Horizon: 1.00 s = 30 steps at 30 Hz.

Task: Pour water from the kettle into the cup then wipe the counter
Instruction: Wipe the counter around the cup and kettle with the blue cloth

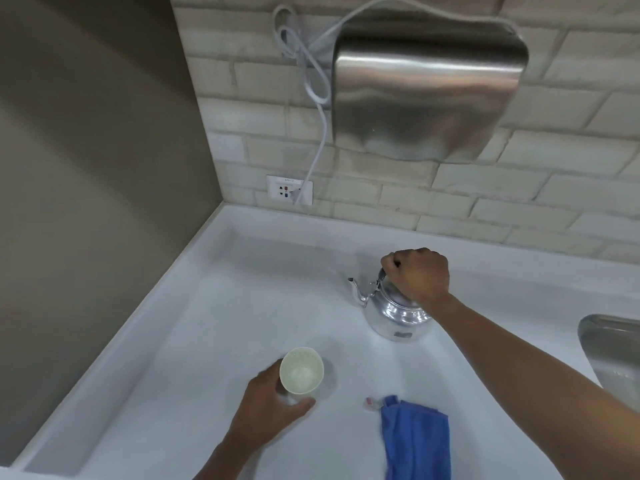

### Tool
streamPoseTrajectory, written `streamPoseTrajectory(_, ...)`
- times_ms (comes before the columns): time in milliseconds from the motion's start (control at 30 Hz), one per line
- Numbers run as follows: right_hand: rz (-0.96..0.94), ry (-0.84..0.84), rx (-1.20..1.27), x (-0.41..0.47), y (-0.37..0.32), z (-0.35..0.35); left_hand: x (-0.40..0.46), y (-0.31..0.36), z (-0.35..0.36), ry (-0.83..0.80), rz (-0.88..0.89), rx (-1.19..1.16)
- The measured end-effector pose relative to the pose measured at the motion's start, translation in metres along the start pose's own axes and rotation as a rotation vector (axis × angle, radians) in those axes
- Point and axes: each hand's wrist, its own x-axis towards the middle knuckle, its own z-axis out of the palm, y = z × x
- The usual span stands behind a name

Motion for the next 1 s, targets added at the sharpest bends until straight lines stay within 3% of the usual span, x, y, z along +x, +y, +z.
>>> streamPoseTrajectory(300, -0.071, 0.089, 0.005, -0.011, 0.007, 0.0, -0.002, 0.002, 0.002, 0.032, 0.013, 0.025)
streamPoseTrajectory(400, -0.119, 0.194, 0.006, -0.017, 0.001, -0.004, -0.003, 0.002, 0.001, 0.03, 0.007, 0.014)
streamPoseTrajectory(567, -0.128, 0.405, 0.374, -0.076, -0.027, -0.012, -0.005, -0.005, -0.003, 0.002, 0.011, -0.058)
streamPoseTrajectory(667, -0.027, 0.3, 0.559, -0.148, -0.044, -0.011, -0.006, -0.01, -0.005, -0.024, 0.024, -0.072)
streamPoseTrajectory(767, 0.153, 0.135, 0.567, -0.216, -0.042, 0.001, -0.016, -0.017, -0.009, -0.049, 0.093, 0.02)
streamPoseTrajectory(867, 0.232, 0.008, 0.47, -0.265, -0.032, 0.011, -0.038, -0.036, -0.015, -0.023, 0.198, 0.139)
streamPoseTrajectory(1000, 0.136, -0.124, 0.191, -0.303, -0.018, 0.028, -0.061, -0.065, -0.021, -0.005, 0.288, 0.389)
